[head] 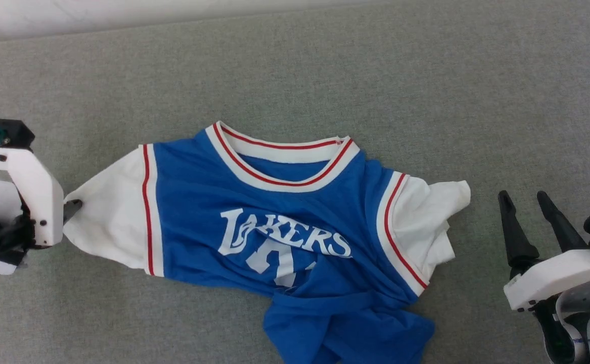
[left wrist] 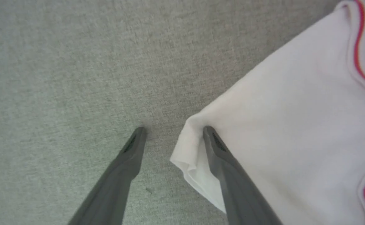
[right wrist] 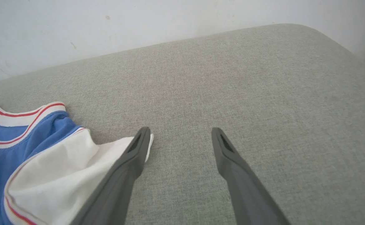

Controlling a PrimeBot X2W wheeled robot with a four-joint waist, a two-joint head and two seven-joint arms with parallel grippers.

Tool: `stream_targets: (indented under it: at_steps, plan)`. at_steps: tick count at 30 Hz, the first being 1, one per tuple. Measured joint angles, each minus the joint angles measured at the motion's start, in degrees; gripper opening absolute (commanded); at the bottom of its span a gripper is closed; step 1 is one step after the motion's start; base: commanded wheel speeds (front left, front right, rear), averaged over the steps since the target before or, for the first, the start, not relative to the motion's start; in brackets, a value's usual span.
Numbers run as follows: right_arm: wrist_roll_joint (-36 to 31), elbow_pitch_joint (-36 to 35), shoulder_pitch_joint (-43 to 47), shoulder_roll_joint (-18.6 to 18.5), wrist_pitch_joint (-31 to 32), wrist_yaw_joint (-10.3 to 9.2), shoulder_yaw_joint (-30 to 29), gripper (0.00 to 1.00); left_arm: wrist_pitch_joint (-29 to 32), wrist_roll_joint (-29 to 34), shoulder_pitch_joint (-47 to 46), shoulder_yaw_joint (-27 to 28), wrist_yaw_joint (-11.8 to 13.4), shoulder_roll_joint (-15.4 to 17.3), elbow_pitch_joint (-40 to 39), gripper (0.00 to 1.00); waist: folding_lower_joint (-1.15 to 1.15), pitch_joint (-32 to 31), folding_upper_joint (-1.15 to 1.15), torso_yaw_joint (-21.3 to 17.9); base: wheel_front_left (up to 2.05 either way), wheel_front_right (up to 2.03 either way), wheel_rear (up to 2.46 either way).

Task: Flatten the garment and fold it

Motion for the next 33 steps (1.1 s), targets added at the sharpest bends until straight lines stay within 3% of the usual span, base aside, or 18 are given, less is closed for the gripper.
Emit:
stream_targets:
  at_steps: [6,10,15,16,17,23,29,33]
  plan:
    - [-1.2,0.7,0.0,-1.0,0.8,0.00,-1.6,1.00,2.5,-2.5,0.8,-0.5,0.0,-1.8,-2.0,0.00,0.00,-1.1,0.00,1.2,0.00,0.00,0.00]
    - [-1.9,0.6,0.0,-1.8,1.5,0.00,-1.7,1.00,-1.0,-1.6,2.3,-0.6,1.0,-2.6,-2.9,0.00,0.00,-2.1,0.00,2.1,0.00,0.00,0.00]
    - [-1.7,0.6,-0.2,-4.1,5.3,0.00,-0.2,1.00,-11.1,2.8,4.9,-1.0,3.1,-4.2,-5.2,0.00,0.00,-4.1,0.00,3.8,0.00,0.00,0.00]
    - [-1.6,1.0,-0.4,-6.4,9.3,0.00,1.9,1.00,-15.3,4.7,5.4,-0.9,4.0,-4.3,-7.0,0.00,0.00,-4.7,0.00,4.6,0.00,0.00,0.00]
    - [-1.6,1.0,-0.4,-6.4,9.3,0.00,1.9,1.00,-15.3,4.7,5.4,-0.9,4.0,-4.3,-7.0,0.00,0.00,-4.7,0.00,4.6,0.00,0.00,0.00]
    - [2.9,2.5,-4.3,-13.1,22.9,0.05,5.8,1.00,-23.8,7.3,8.6,-0.1,7.5,-5.8,-16.1,0.00,0.00,-5.9,0.00,8.0,0.00,0.00,0.00]
    - [5.3,6.5,-9.1,-17.0,38.3,0.07,8.0,1.00,-25.8,9.7,11.4,-1.0,10.3,-6.4,-25.6,0.00,0.00,-5.7,0.00,11.7,0.00,0.00,0.00]
    - [5.9,8.1,-10.3,-19.3,43.0,0.05,10.3,1.00,-26.0,10.4,12.0,-2.7,10.8,-7.9,-29.1,0.00,0.00,-5.0,0.00,14.2,0.00,0.00,0.00]
